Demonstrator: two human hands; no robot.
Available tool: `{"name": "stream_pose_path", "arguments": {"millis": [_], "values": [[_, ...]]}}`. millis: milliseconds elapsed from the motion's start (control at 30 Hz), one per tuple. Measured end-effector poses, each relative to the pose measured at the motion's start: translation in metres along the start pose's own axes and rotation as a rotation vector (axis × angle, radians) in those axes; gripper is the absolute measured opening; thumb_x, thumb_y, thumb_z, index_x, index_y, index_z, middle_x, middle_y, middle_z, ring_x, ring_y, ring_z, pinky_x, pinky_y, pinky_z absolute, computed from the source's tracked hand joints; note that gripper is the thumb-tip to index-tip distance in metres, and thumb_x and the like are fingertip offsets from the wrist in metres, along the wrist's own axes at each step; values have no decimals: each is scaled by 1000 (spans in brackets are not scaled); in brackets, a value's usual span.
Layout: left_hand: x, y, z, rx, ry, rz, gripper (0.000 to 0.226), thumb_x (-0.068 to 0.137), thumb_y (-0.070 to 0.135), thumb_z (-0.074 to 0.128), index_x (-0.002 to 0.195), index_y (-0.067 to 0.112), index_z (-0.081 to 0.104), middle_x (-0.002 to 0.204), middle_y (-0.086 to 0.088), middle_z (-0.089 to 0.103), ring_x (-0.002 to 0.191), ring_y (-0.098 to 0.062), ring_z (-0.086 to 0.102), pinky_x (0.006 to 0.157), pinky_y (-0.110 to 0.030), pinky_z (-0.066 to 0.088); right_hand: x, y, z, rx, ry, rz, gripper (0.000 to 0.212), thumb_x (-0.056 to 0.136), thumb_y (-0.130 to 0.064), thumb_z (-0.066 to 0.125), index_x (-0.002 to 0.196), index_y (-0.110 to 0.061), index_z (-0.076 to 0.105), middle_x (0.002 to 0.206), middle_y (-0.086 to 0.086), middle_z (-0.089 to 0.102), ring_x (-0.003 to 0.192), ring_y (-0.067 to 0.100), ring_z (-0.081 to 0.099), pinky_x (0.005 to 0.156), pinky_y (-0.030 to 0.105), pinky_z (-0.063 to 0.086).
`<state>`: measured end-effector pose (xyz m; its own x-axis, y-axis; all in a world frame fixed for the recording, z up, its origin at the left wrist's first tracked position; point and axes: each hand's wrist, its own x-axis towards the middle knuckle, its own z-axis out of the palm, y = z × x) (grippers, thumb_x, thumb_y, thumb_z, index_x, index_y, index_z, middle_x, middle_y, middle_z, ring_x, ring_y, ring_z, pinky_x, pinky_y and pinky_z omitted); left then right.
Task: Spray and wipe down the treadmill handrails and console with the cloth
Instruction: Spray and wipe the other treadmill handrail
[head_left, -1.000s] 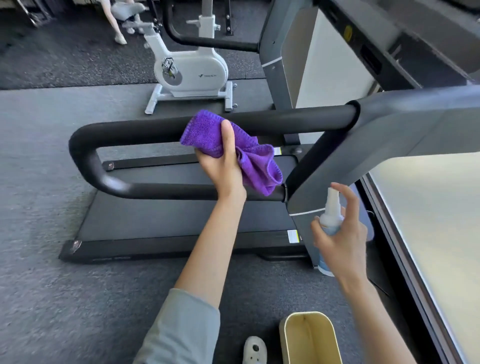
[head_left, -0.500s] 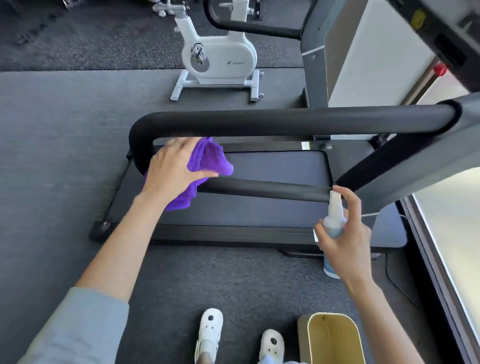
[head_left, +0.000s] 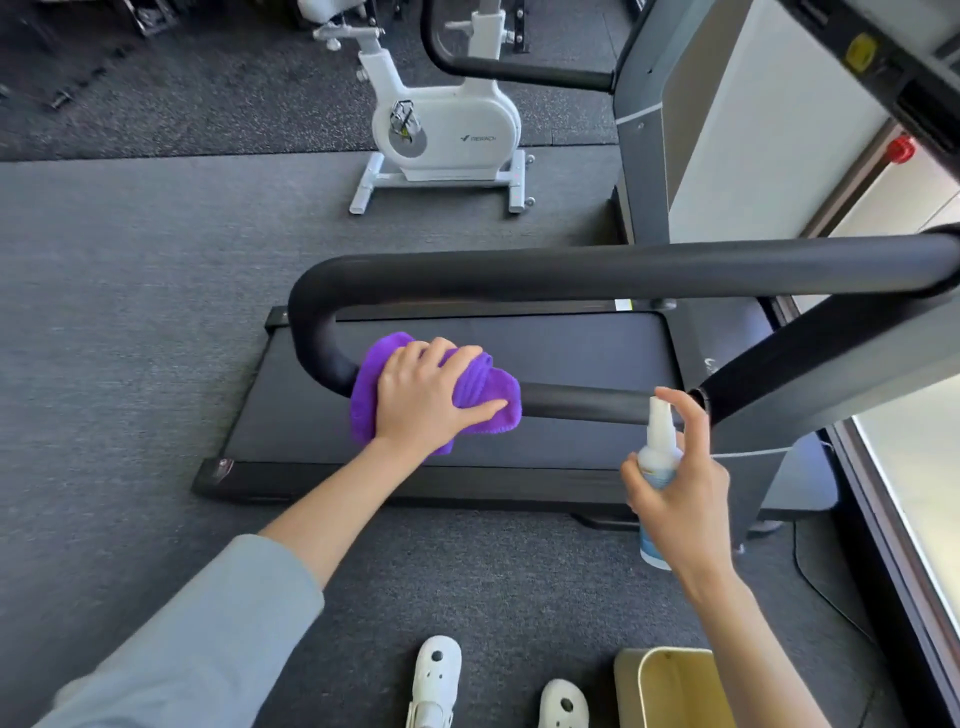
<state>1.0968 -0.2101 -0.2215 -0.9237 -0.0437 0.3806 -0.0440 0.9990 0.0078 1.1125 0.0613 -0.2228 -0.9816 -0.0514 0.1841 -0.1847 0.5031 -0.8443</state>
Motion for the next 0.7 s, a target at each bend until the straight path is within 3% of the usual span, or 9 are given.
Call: {"name": "stream_pose_path", "arguments": {"millis": [167, 300, 433, 533, 633, 700], "values": [[-2, -28, -5, 54, -12, 286, 76, 60, 60, 81, 124, 24, 63, 110, -3, 65, 95, -28, 63, 83, -42, 51, 10, -11, 9, -11, -42, -23, 70, 80, 2, 68, 131, -39, 42, 76, -13, 58, 66, 17, 59, 62, 37, 46], [-4, -62, -13, 147, -26, 324, 72, 63, 46, 84, 127, 21, 62, 109, -6, 65, 92, -32, 63, 83, -46, 50, 18, -14, 7, -2, -34, -45, 70, 81, 2, 68, 132, -38, 42, 82, -17, 57, 70, 19, 58, 59, 32, 44], [1, -38, -7, 85, -89, 207, 71, 62, 67, 76, 117, 22, 66, 100, -2, 67, 83, -30, 63, 76, -42, 49, 18, -8, -1, 16, 12, -45, 70, 82, 3, 68, 132, -37, 42, 93, -28, 58, 62, 17, 56, 57, 32, 49], [12, -7, -2, 0, -154, 170, 78, 60, 82, 60, 114, 25, 67, 94, 1, 66, 79, -27, 63, 74, -39, 49, 17, 1, -10, 18, 53, -12, 70, 81, 3, 66, 131, -38, 42, 78, -14, 57, 59, 15, 53, 56, 18, 43], [28, 45, 9, -41, -206, 210, 80, 61, 85, 57, 115, 27, 64, 94, 2, 66, 78, -24, 62, 72, -36, 47, 16, 8, -21, 15, 80, 21, 71, 81, 3, 67, 131, -39, 41, 72, -9, 53, 56, 17, 52, 57, 31, 47], [39, 81, 19, -55, -236, 257, 80, 64, 86, 54, 119, 27, 61, 97, 2, 65, 80, -24, 62, 72, -35, 45, 13, 15, -31, 6, 106, 43, 71, 80, 3, 67, 130, -41, 41, 68, -7, 52, 57, 18, 52, 57, 29, 46]]}}
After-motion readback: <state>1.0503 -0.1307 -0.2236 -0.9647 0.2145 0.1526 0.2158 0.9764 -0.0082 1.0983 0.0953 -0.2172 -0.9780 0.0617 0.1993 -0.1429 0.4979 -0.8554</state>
